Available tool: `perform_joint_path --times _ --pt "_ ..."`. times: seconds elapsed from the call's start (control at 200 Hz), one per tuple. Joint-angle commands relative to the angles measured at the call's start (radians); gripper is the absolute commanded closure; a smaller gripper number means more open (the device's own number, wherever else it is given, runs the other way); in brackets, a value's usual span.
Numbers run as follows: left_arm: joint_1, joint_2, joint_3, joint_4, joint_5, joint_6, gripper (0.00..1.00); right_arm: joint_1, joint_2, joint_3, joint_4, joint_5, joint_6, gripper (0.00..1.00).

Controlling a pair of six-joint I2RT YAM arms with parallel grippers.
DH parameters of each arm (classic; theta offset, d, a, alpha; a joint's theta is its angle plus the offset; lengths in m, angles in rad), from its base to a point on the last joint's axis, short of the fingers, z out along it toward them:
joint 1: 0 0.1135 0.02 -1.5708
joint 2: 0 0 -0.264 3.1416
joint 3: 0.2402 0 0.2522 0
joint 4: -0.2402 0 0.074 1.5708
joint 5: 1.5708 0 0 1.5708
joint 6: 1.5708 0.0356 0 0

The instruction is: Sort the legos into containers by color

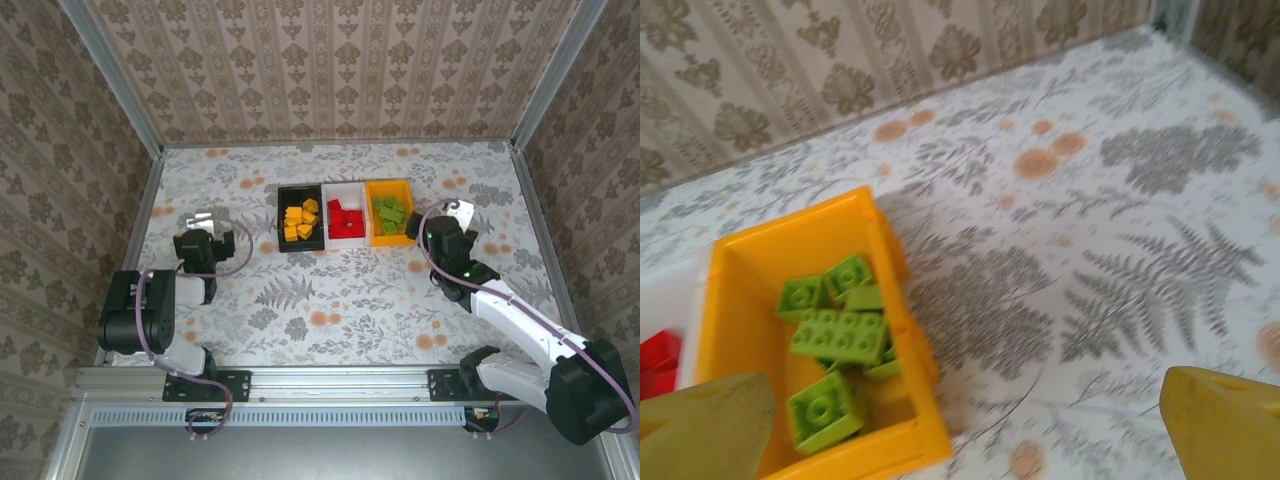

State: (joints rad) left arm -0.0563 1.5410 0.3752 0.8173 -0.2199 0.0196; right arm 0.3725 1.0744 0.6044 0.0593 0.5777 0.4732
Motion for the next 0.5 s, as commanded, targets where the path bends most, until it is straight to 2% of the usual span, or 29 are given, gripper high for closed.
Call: perform_joint_path --times 0.0,0.19,0.245,0.31,0.435,0.495 --pt "0.01 0.002 0.005 0.096 0.003 -0.005 0.0 -0.064 0.038 -0.016 0.157 0.073 -0.193 0.0" --pt "0.009 0.0 0.004 0.096 0.005 -0.003 0.0 -0.163 0.218 -0.035 0.355 0.06 -0.376 0.0" --pt "0.009 -0.001 0.004 0.097 0.005 -0.003 0.0 -0.178 0.272 -0.053 0.434 0.009 -0.43 0.0" --pt "0.009 0.0 0.004 0.097 0.005 -0.003 0.0 -0.195 0.311 -0.077 0.508 0.004 -0.444 0.0" --pt "0.01 -0.001 0.004 0.097 0.005 -0.001 0.0 -0.266 0.405 -0.182 0.756 -0.143 -0.419 0.0" --pt "0.009 0.0 0.004 0.096 0.006 -0.001 0.0 -0.29 0.403 -0.168 0.707 -0.231 -0.414 0.0"
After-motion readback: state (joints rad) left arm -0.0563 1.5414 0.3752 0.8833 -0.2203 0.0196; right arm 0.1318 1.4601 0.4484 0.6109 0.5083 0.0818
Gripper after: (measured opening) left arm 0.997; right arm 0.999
